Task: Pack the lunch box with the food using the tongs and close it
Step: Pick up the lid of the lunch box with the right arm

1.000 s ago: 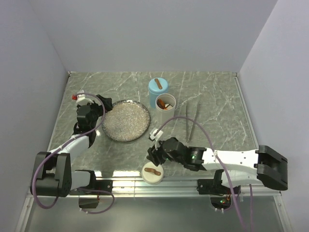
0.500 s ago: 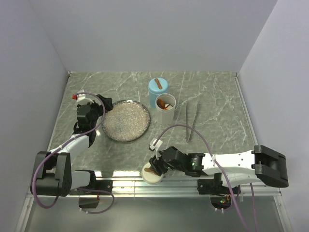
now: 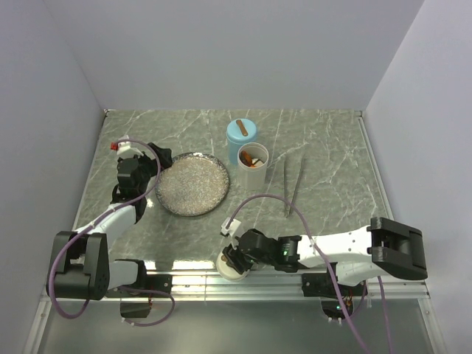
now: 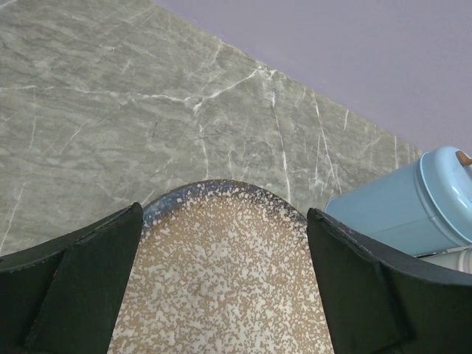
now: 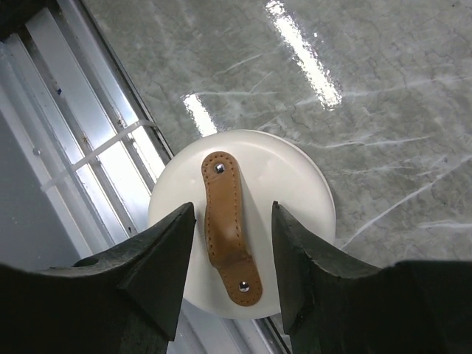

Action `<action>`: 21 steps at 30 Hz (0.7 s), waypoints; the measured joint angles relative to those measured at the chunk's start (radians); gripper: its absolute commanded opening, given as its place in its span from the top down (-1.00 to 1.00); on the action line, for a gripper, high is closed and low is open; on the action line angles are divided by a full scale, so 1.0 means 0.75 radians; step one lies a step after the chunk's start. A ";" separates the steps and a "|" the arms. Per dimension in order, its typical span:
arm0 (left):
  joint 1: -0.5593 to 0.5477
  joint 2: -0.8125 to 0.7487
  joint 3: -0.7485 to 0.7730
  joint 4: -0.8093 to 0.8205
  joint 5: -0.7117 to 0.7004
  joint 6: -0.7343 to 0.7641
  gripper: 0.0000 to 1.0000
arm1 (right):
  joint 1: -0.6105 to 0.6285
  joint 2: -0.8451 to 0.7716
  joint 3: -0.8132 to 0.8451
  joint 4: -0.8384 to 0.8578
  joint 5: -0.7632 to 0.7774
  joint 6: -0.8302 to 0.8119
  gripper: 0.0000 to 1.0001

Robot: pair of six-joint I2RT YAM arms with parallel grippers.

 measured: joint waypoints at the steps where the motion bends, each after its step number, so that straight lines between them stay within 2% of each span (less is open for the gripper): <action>1: 0.001 0.000 0.004 -0.002 0.000 0.000 -0.99 | 0.005 -0.001 0.000 -0.002 0.005 0.004 -0.06; 6: 0.001 -0.003 0.007 -0.006 0.000 0.000 -0.99 | 0.037 -0.002 0.015 -0.043 0.041 0.035 0.02; 7: 0.001 -0.006 0.007 -0.007 0.000 0.000 -0.99 | 0.044 -0.002 0.020 -0.054 0.048 0.039 0.24; 8: 0.001 -0.009 0.007 -0.007 0.000 0.000 -0.99 | 0.050 -0.001 0.024 -0.067 0.053 0.041 0.38; 9: 0.001 -0.012 0.007 -0.007 0.000 0.000 -0.99 | 0.054 0.001 0.028 -0.080 0.059 0.051 0.62; 11: 0.000 -0.017 0.007 -0.007 0.001 0.000 -0.99 | 0.060 0.013 0.048 -0.113 0.073 0.063 0.76; 17: 0.001 -0.018 0.007 -0.008 0.015 0.000 -0.99 | 0.054 0.056 0.210 -0.307 0.248 0.046 0.81; 21: 0.001 -0.018 0.008 -0.010 0.025 0.001 -0.99 | -0.021 -0.011 0.356 -0.375 0.379 -0.045 0.81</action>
